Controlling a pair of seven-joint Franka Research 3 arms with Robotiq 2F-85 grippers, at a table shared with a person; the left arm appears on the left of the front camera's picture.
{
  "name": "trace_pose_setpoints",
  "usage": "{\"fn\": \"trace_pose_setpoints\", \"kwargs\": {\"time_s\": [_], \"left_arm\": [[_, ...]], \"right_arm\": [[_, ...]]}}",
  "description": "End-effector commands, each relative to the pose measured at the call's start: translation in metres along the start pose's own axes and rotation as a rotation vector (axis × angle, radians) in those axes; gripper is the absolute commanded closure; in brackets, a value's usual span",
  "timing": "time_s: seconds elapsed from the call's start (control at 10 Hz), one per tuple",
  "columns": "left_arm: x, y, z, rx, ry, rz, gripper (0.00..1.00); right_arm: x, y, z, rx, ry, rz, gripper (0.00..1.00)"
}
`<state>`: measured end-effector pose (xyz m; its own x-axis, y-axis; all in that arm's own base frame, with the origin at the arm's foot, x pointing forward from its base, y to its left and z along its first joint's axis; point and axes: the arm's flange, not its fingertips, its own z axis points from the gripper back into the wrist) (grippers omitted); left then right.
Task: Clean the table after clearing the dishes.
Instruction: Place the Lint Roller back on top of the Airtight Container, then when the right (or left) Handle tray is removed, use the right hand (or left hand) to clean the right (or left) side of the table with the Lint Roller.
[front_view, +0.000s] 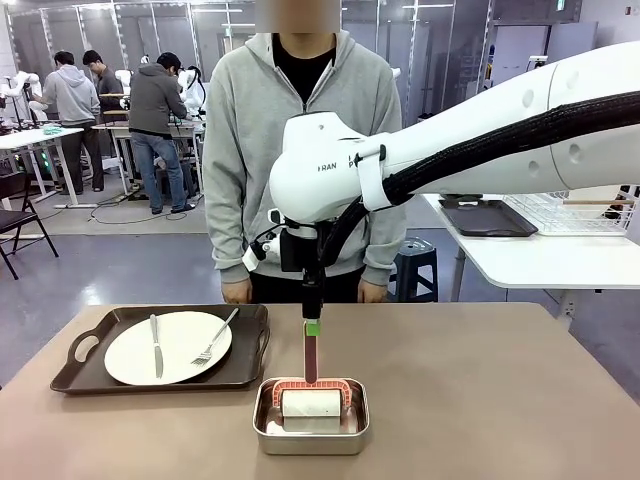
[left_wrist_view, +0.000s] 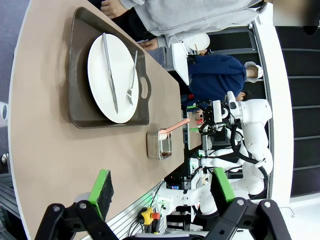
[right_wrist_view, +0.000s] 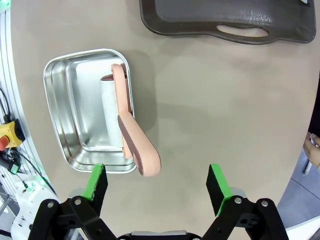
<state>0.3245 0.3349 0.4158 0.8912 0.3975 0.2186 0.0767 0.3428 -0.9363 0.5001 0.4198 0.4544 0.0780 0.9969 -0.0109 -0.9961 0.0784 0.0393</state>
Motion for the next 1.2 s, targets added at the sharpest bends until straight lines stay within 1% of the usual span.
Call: {"fn": "trace_pose_setpoints", "kwargs": {"time_s": [0.0, 1.0, 1.1], "left_arm": [[-0.002, 0.000, 0.002, -0.002, -0.002, -0.008, 0.00], [-0.002, 0.000, 0.002, -0.002, -0.002, -0.008, 0.00], [-0.002, 0.000, 0.002, -0.002, -0.002, -0.008, 0.00]], "right_arm": [[0.003, 0.003, 0.001, 0.001, -0.002, -0.003, 0.00], [0.000, 0.000, -0.001, 0.001, 0.000, 0.001, 0.00], [-0.015, -0.008, 0.021, 0.079, -0.078, -0.069, 0.00]]}}
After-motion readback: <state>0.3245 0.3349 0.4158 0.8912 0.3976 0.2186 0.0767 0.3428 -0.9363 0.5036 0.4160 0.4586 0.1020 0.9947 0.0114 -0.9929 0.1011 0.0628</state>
